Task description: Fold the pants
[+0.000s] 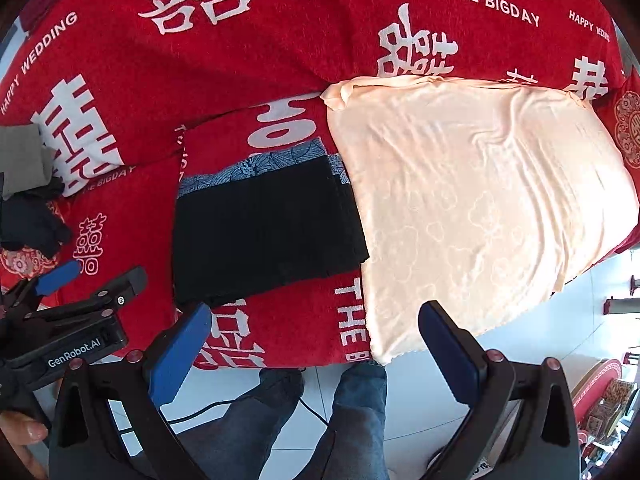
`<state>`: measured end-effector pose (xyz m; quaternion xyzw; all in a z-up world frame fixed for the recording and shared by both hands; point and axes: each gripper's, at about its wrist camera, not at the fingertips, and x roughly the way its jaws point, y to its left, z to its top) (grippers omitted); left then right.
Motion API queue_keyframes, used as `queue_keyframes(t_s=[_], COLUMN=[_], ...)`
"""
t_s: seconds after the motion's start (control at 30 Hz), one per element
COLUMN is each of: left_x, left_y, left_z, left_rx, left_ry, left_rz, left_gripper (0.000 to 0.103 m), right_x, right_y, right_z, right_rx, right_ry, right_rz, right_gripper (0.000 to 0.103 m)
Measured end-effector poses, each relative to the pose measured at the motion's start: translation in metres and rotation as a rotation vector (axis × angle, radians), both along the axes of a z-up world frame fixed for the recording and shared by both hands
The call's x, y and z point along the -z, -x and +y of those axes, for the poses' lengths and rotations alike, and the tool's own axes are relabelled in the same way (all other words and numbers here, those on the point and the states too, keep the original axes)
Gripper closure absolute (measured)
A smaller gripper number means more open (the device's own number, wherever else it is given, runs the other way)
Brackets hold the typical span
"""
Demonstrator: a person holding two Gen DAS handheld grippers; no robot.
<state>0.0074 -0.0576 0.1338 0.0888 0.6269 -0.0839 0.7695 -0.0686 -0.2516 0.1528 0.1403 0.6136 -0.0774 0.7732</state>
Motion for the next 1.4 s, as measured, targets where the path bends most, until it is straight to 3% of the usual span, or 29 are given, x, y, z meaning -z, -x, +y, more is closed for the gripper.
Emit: queue_keyframes(t_s=[0.47, 1.4], left_x=[-0.004, 0.011], left_y=[0.000, 0.002], left_z=[0.006, 0.012], left_rx=[-0.012, -0.032], left_ry=[-0.029, 0.003], left_rz=[-0.043, -0.005], left_gripper=[0.000, 0.000], right_x=[0.015, 0.015], right_y=[-0.011, -0.021], right_z=[0.012, 0.011], right_rx=[-0.070, -0.090], right_ry=[-0.014, 0.043], right_rz=[0.038, 0.045], right_gripper=[0.000, 0.000])
